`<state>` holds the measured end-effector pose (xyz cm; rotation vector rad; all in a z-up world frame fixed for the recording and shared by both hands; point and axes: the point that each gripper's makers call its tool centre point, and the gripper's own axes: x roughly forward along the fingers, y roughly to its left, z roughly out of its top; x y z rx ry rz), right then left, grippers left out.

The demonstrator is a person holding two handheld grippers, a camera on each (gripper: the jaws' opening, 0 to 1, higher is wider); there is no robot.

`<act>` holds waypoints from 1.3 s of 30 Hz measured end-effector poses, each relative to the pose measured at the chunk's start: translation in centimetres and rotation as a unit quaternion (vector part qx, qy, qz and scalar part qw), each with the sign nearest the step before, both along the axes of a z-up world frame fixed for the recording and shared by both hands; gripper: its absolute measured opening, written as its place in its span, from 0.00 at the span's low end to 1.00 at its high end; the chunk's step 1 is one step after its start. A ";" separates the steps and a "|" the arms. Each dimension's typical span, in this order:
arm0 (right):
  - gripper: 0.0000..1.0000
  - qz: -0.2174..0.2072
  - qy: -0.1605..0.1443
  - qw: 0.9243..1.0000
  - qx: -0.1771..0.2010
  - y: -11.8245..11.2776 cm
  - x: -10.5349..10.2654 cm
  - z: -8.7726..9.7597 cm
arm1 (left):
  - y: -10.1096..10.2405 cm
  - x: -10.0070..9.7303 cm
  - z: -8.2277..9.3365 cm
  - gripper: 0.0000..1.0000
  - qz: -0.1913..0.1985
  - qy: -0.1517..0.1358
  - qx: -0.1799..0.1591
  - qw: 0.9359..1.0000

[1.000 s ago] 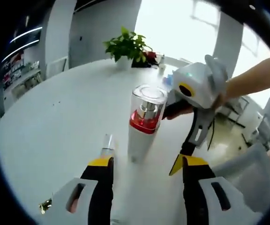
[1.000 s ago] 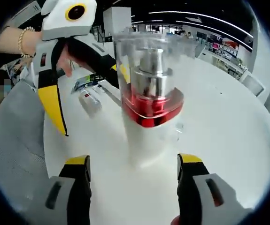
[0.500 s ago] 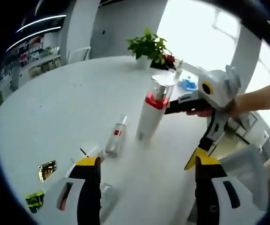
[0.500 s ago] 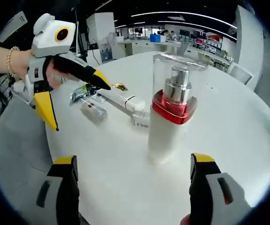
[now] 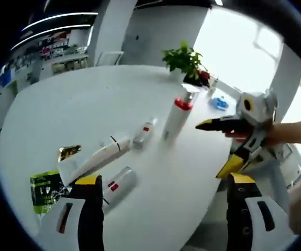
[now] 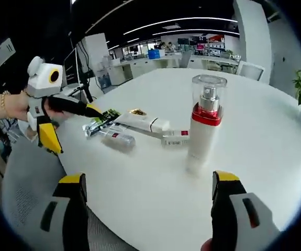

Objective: Arrange the skincare products in the storage area until every visible bottle or jar stands upright without overlapping.

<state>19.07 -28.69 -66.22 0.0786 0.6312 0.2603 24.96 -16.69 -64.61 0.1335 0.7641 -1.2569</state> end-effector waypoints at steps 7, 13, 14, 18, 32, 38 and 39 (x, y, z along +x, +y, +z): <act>1.00 -0.027 -0.022 0.999 0.009 1.1 -0.7 1.6 | 4.1 -0.2 0.3 0.97 0.041 -0.007 -0.001 0.999; 1.00 -0.039 -0.032 0.999 0.017 1.6 -1.7 2.4 | 7.7 -0.7 -0.1 0.97 0.067 -0.016 0.012 0.998; 1.00 -0.040 -0.032 0.998 0.019 1.7 -1.8 2.4 | 8.4 -0.9 -0.3 0.97 0.073 -0.018 0.015 0.997; 1.00 -0.054 -0.035 0.998 0.026 1.7 -2.6 2.8 | 10.4 -1.5 -0.3 0.97 0.089 -0.018 0.019 0.996; 1.00 -0.064 -0.042 0.997 0.023 1.7 -2.9 3.1 | 12.4 -1.8 0.3 0.97 0.126 -0.038 0.018 0.991; 1.00 -0.056 -0.035 0.998 0.013 2.0 -3.0 2.8 | 12.5 -1.7 0.3 0.95 0.132 -0.040 0.014 0.990; 1.00 -0.052 -0.032 0.998 0.010 2.1 -2.9 2.7 | 12.6 -1.7 0.3 0.94 0.131 -0.041 0.014 0.990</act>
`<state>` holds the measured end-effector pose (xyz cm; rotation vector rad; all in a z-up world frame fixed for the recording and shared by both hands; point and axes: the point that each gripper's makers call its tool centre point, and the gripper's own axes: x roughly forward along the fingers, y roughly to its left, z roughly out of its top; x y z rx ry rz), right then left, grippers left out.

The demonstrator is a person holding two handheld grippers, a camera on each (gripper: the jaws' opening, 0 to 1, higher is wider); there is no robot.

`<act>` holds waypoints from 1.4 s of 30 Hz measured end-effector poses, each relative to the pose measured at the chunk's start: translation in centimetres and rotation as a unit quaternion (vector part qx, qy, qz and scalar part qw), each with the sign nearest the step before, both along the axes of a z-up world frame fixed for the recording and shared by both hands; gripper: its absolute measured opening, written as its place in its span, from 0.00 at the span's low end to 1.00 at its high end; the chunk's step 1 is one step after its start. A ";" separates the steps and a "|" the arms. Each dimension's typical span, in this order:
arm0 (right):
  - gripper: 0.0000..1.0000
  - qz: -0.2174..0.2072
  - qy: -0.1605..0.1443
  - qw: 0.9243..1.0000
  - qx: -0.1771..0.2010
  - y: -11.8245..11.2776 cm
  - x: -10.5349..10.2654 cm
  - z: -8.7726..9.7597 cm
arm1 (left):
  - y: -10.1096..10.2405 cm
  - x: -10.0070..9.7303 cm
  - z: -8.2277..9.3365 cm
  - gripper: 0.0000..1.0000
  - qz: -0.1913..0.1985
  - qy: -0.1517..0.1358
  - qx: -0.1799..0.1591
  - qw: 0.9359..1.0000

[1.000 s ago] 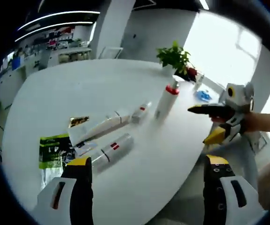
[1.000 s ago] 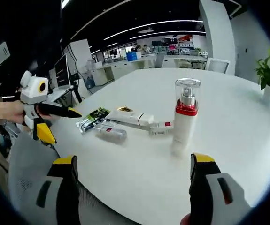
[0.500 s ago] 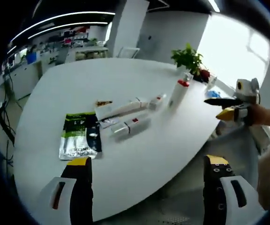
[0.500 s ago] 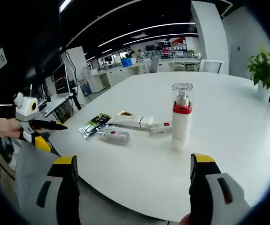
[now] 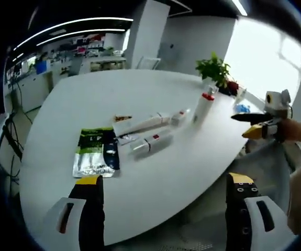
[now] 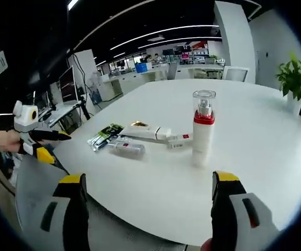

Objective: Arrange the skincare products in the storage area until every visible bottle or jar stands upright without overlapping.

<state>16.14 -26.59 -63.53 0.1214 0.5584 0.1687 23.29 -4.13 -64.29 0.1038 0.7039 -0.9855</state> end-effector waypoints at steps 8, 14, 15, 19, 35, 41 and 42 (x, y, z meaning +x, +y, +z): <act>0.94 0.029 0.015 0.999 -0.023 0.4 0.5 -0.6 | -0.1 0.1 0.2 0.94 0.000 -0.010 -0.006 1.000; 0.92 0.053 0.024 0.998 -0.035 0.8 1.6 -0.7 | 0.0 0.3 0.2 0.93 0.006 -0.006 -0.009 1.000; 0.92 0.058 0.025 0.997 -0.037 0.9 1.8 -0.6 | 0.0 0.3 0.2 0.93 0.006 -0.007 -0.010 1.000; 0.90 0.123 0.023 0.991 -0.039 2.6 2.4 -0.2 | 0.0 0.3 0.3 0.93 0.007 -0.007 -0.013 1.000; 0.87 0.222 0.031 0.970 -0.094 3.6 8.2 0.5 | 0.3 0.8 0.5 0.92 0.025 -0.001 -0.030 0.999; 0.86 0.251 0.037 0.961 -0.111 4.3 10.5 0.2 | 0.5 0.9 0.4 0.90 0.031 0.004 -0.029 0.999; 0.86 0.256 0.038 0.959 -0.112 4.5 10.8 0.1 | 0.5 0.9 0.4 0.90 0.031 0.003 -0.028 0.999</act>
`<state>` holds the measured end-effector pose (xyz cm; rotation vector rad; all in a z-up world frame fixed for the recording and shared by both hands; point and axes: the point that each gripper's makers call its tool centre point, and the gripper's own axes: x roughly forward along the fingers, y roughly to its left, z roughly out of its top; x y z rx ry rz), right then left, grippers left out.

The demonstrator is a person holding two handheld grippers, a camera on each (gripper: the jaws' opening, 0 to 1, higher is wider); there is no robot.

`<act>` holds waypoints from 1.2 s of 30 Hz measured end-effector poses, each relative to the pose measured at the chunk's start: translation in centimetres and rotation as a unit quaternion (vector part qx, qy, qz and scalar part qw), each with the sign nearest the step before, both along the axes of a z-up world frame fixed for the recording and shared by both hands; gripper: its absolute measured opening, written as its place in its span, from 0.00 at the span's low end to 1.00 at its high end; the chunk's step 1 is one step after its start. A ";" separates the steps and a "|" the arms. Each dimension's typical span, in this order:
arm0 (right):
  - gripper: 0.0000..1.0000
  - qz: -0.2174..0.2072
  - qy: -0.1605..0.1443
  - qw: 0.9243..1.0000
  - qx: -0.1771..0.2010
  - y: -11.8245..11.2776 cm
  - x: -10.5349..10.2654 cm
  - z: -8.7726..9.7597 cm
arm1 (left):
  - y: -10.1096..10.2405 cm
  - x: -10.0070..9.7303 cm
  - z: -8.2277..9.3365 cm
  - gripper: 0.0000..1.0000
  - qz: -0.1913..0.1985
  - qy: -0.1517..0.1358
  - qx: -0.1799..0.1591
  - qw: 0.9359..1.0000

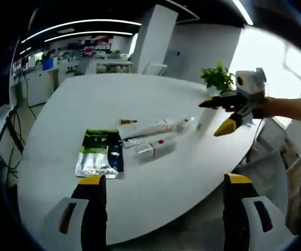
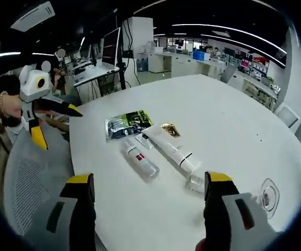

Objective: Arrange the skincare products in the storage area until every visible bottle or jar stands upright without overlapping.

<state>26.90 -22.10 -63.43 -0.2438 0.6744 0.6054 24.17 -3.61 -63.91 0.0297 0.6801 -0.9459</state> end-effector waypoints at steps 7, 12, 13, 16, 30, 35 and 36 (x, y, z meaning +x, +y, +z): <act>0.85 0.045 0.011 0.999 -0.015 1.2 2.2 -1.1 | -0.1 -0.1 -0.2 0.92 -0.007 -0.009 0.013 1.000; 0.85 0.067 0.016 0.997 -0.022 1.8 4.0 -1.7 | -0.2 -0.3 -0.3 0.92 -0.012 -0.009 0.017 1.000; 0.85 0.069 0.017 0.997 -0.021 1.9 4.4 -1.8 | -0.2 -0.2 -0.2 0.92 -0.011 -0.008 0.015 1.000; 0.84 0.082 0.018 0.996 -0.032 2.2 5.5 -2.2 | 0.0 0.0 -0.3 0.92 -0.002 -0.003 0.012 1.000; 0.77 0.130 0.046 0.988 -0.064 3.4 10.8 -5.7 | 0.6 0.7 -0.2 0.92 0.024 0.010 -0.003 1.000; 0.73 0.140 0.055 0.986 -0.076 3.4 11.5 -6.9 | 0.7 0.8 -0.2 0.91 0.029 0.015 -0.005 0.999; 0.72 0.140 0.056 0.986 -0.077 3.5 11.7 -7.1 | 0.8 0.8 -0.2 0.91 0.030 0.016 -0.006 0.999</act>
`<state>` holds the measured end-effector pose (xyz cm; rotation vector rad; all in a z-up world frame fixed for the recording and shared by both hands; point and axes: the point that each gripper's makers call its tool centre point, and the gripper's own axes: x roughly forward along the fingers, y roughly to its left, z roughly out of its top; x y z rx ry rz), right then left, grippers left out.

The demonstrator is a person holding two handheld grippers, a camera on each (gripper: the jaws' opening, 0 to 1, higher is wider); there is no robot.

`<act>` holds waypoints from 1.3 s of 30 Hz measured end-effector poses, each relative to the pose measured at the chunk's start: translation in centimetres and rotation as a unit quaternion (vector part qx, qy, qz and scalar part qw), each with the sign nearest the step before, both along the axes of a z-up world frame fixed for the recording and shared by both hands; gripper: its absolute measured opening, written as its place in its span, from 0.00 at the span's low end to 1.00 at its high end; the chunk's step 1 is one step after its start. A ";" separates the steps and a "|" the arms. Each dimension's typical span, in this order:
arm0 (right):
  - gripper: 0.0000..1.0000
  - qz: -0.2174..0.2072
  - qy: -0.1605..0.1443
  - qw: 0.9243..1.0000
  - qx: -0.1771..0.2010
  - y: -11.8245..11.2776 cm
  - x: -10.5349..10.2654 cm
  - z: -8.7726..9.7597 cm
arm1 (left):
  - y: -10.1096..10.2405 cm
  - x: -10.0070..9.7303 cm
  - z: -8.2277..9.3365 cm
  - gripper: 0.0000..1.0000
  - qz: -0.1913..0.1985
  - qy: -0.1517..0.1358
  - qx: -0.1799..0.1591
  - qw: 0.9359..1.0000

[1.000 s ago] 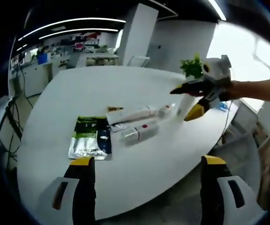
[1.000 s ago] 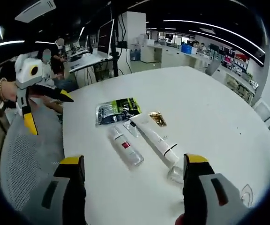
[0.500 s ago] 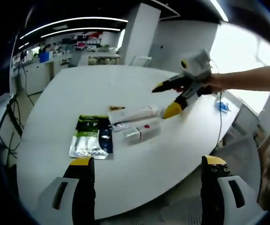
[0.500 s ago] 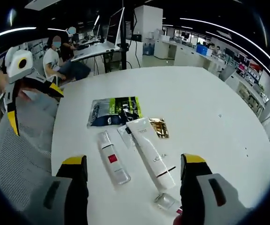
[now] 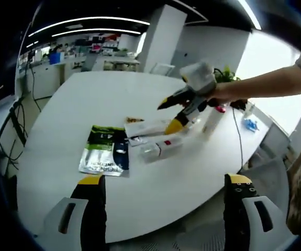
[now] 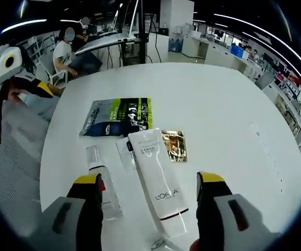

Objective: Arrange the skincare products in the storage area until every visible bottle or jar stands upright without overlapping.

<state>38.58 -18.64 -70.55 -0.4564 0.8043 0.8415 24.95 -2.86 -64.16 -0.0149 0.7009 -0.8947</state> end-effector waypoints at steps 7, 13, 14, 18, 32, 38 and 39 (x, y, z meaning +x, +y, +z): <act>0.65 0.014 0.014 1.000 -0.020 0.6 1.1 -2.1 | 0.1 0.1 -0.1 0.91 0.006 0.008 -0.004 1.000; 0.58 0.022 0.019 0.999 -0.028 1.1 1.8 -2.8 | 0.2 0.2 -0.1 0.91 0.009 0.011 -0.004 1.000; 0.56 0.025 0.020 0.999 -0.031 1.1 1.8 -2.9 | 0.2 0.2 -0.1 0.91 0.010 0.012 -0.004 1.000; 0.50 0.035 0.021 0.998 -0.037 1.3 2.1 -3.3 | 0.3 0.2 -0.1 0.91 0.012 0.014 -0.006 1.000; 0.37 0.055 0.031 0.997 -0.052 2.3 2.9 -4.2 | 0.4 0.3 -0.4 0.90 0.015 0.020 -0.002 1.000; 0.35 0.064 0.034 0.996 -0.050 2.3 2.7 -4.2 | 0.3 0.2 -0.5 0.90 0.015 0.023 -0.001 1.000; 0.35 0.066 0.033 0.996 -0.051 2.3 2.7 -4.2 | 0.3 0.2 -0.5 0.90 0.014 0.024 -0.001 1.000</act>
